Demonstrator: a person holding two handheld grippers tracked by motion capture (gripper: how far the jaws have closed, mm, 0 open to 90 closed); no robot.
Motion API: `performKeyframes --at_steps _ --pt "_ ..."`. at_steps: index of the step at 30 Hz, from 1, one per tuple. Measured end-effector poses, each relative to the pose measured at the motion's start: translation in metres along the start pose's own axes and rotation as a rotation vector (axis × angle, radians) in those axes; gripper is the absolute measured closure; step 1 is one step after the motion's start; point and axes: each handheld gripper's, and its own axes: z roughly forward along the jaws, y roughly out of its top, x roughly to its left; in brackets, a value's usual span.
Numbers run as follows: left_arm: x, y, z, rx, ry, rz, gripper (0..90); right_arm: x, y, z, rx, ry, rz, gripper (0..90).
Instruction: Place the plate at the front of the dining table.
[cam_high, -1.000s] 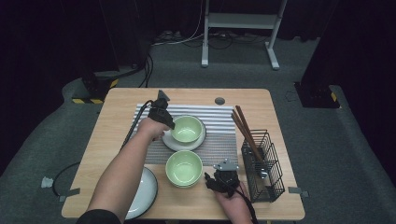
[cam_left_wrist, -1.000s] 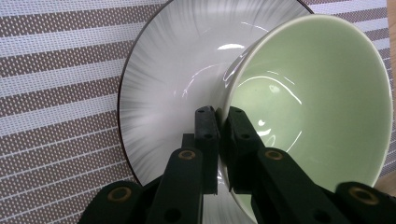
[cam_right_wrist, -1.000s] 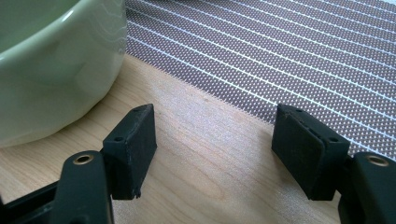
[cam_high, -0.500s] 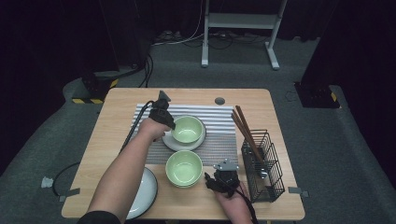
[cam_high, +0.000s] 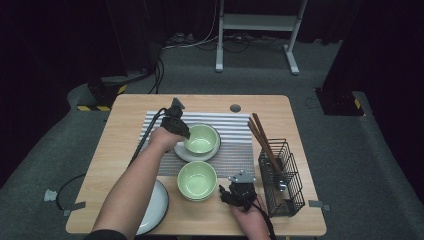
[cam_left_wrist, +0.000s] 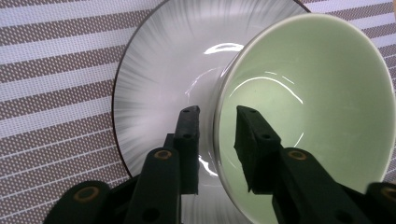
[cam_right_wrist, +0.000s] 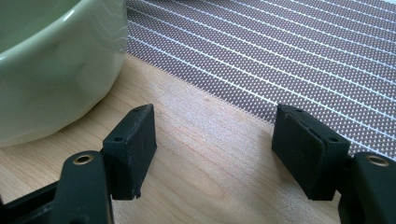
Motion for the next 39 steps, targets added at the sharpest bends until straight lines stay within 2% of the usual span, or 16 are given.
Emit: performKeyframes --at_steps 6,8,12,14,17,21,27,32,37,39 --pt "-0.005 -0.002 -0.004 -0.013 0.037 0.031 62.8 0.0 0.0 0.0 -0.002 0.001 0.0 30.2" --pt "-0.007 -0.004 -0.008 -0.036 0.076 0.046 60.2 0.0 0.0 0.0 -0.001 0.0 -0.001 30.2" --pt "-0.011 -0.006 -0.013 -0.059 0.099 0.062 52.9 0.0 0.0 0.0 -0.001 -0.001 0.0 30.2" --pt "-0.013 -0.008 -0.017 -0.078 0.12 0.08 50.3 0.0 0.0 0.0 0.0 0.001 -0.002 30.2" --pt "-0.014 -0.011 -0.019 -0.082 0.154 0.104 48.3 0.0 0.0 0.0 0.0 -0.001 -0.003 30.2" --pt "-0.017 -0.015 -0.02 -0.096 0.176 0.156 43.8 0.0 0.0 0.0 0.0 -0.002 -0.004 30.2" --pt "-0.021 -0.027 -0.023 -0.138 0.18 0.196 39.7 0.0 0.0 0.001 -0.001 0.001 -0.001 30.2" --pt "-0.024 -0.039 -0.029 -0.177 0.21 0.241 38.9 0.0 0.001 0.001 -0.001 0.001 -0.004 30.2" --pt "-0.022 -0.048 -0.036 -0.211 0.209 0.257 38.9 0.0 0.001 0.001 -0.002 0.0 -0.004 30.2" --pt "-0.018 -0.057 -0.041 -0.237 0.226 0.27 38.9 0.0 0.001 0.001 -0.002 0.001 -0.004 30.2"
